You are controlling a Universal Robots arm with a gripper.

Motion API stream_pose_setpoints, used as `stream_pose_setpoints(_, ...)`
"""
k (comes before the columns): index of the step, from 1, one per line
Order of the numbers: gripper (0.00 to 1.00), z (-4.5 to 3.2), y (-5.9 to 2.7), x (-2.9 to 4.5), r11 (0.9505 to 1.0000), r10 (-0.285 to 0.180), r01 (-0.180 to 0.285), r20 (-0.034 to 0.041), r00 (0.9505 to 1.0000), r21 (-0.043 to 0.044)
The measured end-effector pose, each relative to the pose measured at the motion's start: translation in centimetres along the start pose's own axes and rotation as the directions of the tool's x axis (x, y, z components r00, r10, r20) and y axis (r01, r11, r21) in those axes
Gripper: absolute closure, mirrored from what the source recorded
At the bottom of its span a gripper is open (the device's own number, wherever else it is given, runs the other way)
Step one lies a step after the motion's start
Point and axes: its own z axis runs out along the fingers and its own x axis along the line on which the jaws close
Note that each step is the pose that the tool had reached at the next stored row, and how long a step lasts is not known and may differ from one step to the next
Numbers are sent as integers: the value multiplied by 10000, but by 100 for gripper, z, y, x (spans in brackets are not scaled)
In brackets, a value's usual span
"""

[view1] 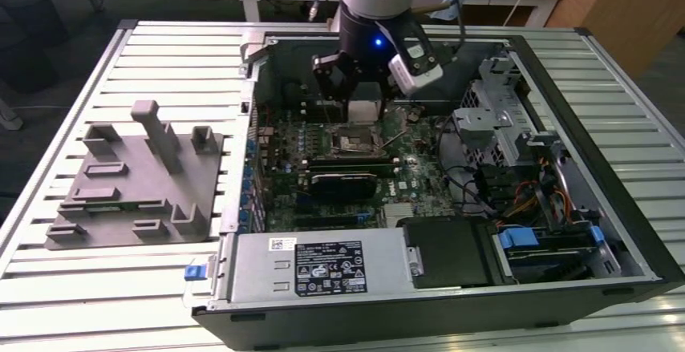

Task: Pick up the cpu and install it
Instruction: 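Pick up the cpu and move it towards the insertion slot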

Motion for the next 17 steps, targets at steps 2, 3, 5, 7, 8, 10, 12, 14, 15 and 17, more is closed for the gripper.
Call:
stream_pose_setpoints(2, 46, 4, 33, -1, 10000, 3, -3, 0, 10000, 0)
stream_pose_setpoints(3, 46, 6, 47, -1, 10000, 4, -4, 1, 10000, 0)
stream_pose_setpoints(5, 46, 8, 74, -1, 10000, 7, -7, 0, 10000, 0)
stream_pose_setpoints(7, 46, 11, 106, -2, 10000, 8, -8, 0, 10000, 1)
stream_pose_setpoints(8, 46, 13, 125, -3, 10000, 8, -8, 0, 10000, 0)
stream_pose_setpoints(10, 46, 17, 158, -4, 10000, 7, -7, 1, 10000, -1)
stream_pose_setpoints(12, 46, 20, 191, -6, 10000, 8, -8, 0, 10000, 0)
stream_pose_setpoints(14, 46, 22, 211, -6, 10000, 9, -9, 0, 10000, 0)
stream_pose_setpoints(15, 46, 22, 217, -7, 10000, 9, -9, 0, 10000, 0)
stream_pose_setpoints(17, 46, 24, 226, -9, 10000, 7, -7, 1, 10000, 0)
